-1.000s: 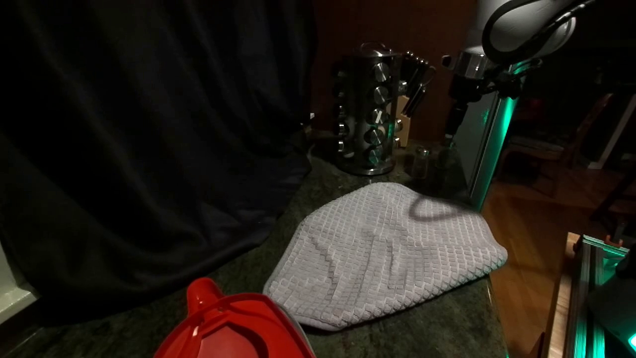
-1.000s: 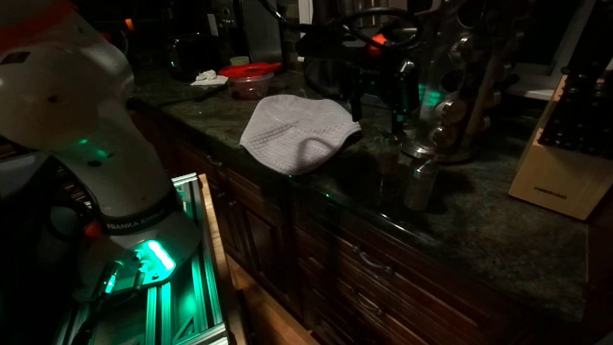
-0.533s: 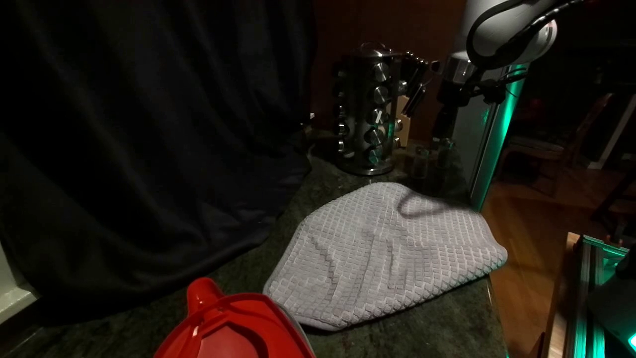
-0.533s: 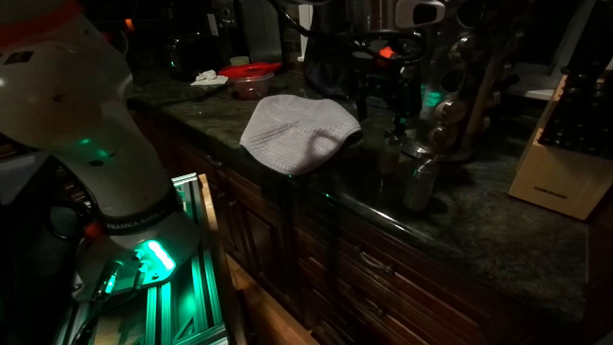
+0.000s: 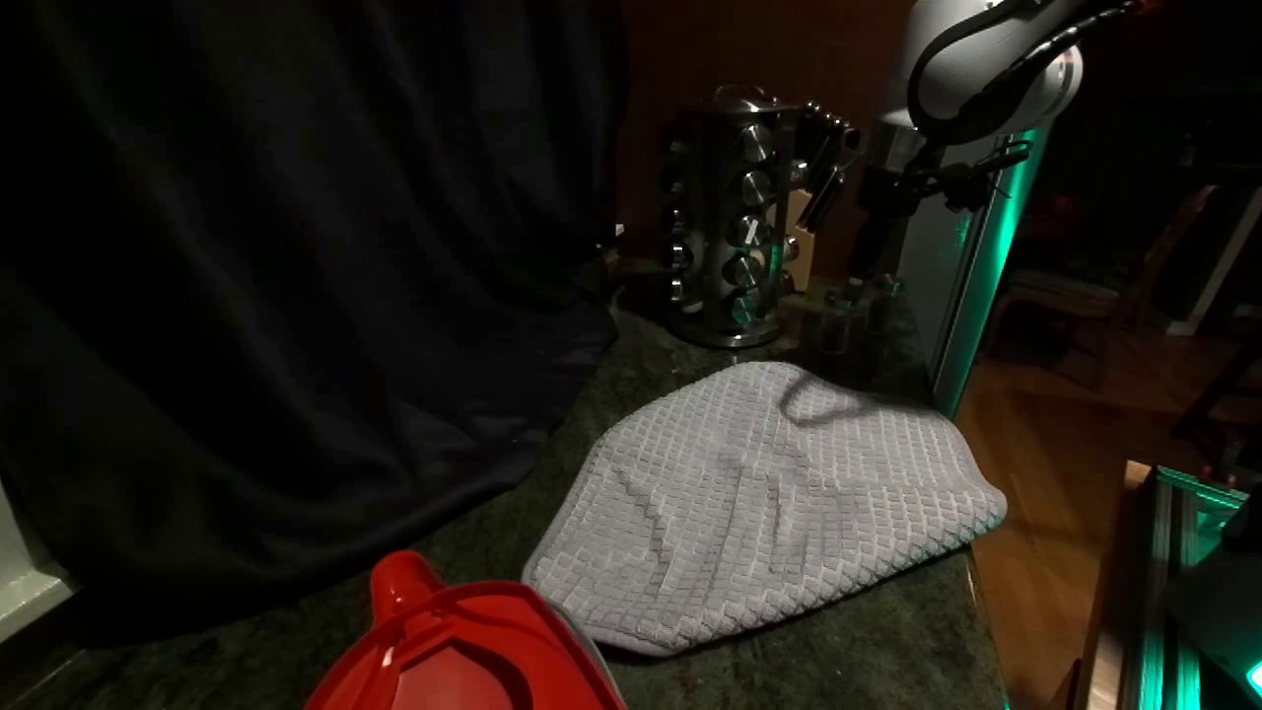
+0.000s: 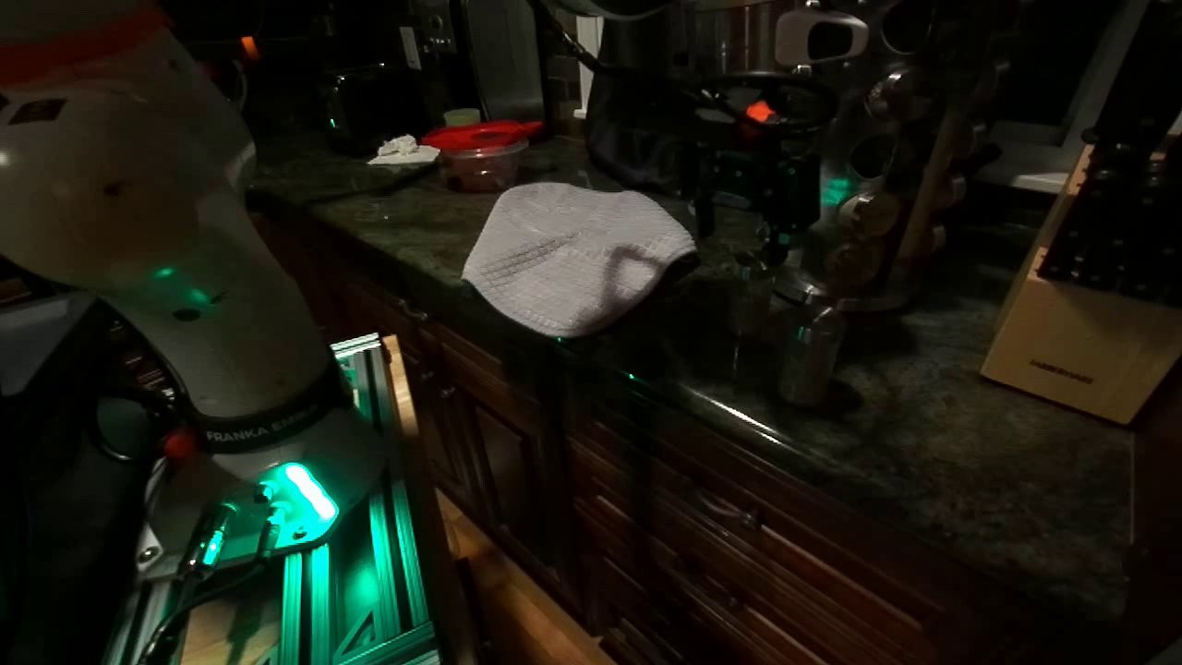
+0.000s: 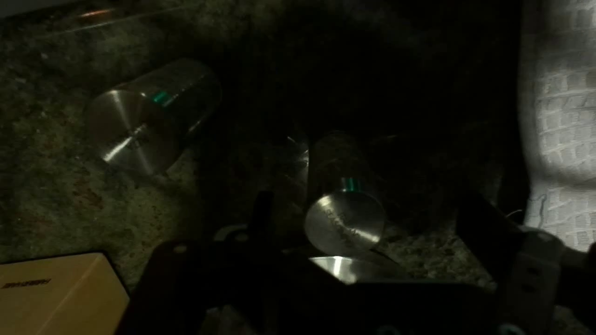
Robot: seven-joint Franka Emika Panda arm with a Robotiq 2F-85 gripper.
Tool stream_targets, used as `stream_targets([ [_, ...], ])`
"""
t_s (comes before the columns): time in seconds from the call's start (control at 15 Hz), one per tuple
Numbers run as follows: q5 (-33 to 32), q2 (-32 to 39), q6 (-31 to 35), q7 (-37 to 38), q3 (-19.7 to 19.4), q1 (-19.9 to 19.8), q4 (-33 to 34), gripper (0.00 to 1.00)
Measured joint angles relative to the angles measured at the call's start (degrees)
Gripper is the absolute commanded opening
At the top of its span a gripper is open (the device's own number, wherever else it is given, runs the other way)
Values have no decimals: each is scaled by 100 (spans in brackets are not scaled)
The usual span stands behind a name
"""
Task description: Pu the left bottle on the rack
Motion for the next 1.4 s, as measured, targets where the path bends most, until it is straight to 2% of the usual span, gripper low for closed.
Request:
stream_targets([
  [0.6,36,264,1,-4,18,0,125,100],
  [0.67,44,288,2,-5,21,0,125,94],
  [0.73,52,310,2,-7,23,0,125,74],
  [1.13,133,402,5,-27,47,-1,132,27],
  [1.2,150,414,5,-35,51,-1,136,68],
  [1.33,166,424,5,-40,57,-2,149,69],
  [1.4,169,430,6,-40,60,-3,153,75],
])
